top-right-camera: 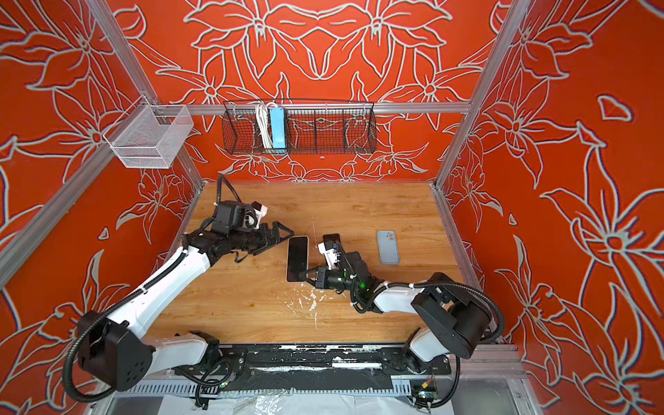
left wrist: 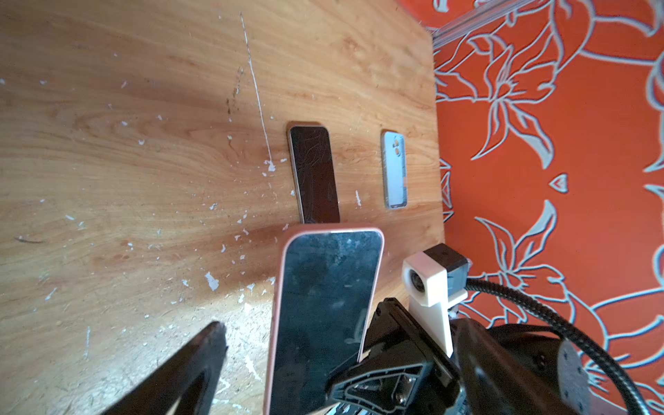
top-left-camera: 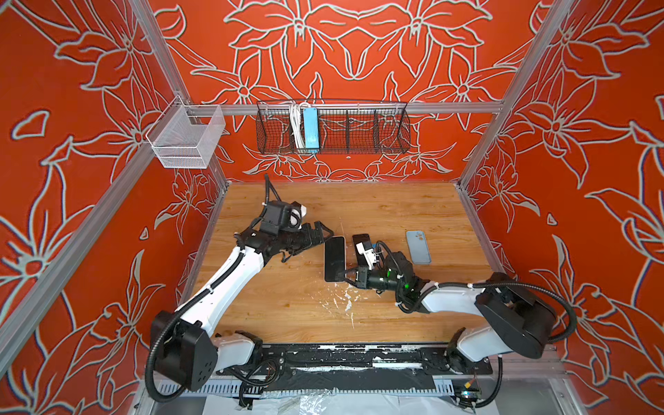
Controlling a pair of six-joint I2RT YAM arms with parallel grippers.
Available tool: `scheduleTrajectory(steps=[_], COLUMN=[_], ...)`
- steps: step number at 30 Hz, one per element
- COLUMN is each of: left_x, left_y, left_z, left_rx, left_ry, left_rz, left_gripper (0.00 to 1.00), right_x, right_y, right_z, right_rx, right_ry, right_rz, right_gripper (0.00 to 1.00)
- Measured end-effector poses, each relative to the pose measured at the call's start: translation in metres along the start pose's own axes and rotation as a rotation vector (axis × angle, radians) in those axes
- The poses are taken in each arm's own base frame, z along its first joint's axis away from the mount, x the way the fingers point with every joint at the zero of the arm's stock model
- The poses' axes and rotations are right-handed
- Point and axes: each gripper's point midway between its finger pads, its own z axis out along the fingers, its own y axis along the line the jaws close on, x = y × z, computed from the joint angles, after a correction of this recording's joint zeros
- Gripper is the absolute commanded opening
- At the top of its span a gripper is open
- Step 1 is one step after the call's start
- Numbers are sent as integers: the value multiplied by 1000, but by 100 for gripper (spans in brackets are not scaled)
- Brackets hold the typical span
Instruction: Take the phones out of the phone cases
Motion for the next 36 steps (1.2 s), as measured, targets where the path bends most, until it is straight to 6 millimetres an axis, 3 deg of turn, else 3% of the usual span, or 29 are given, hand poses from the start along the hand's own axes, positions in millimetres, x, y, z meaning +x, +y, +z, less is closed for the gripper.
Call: scheduleTrajectory(steps=[7,16,26,32,36], left_x=[8,20,16,17,19], left_y=[-15,-16,-44,-50,-52], left_z=[-7,9,-1,-5,-6], left_rx=[209,355,531,564,574], left_ry=[-25,7,-13,-3,8], left_rz=[67,101,153,164,168], left_gripper=[99,87,73,64,53], right_x=[-6,-25,-18,-16,-16], right_y=[17,74,73,73,73], right_z=[-18,-38,-38,-38,-38], right_rx=[-62,-181,-184,-187,-187], right_ry=[60,85,131,141,141], right_rz=[-8,-109,-89,-87,-87], right_gripper=[6,6,6,6,6])
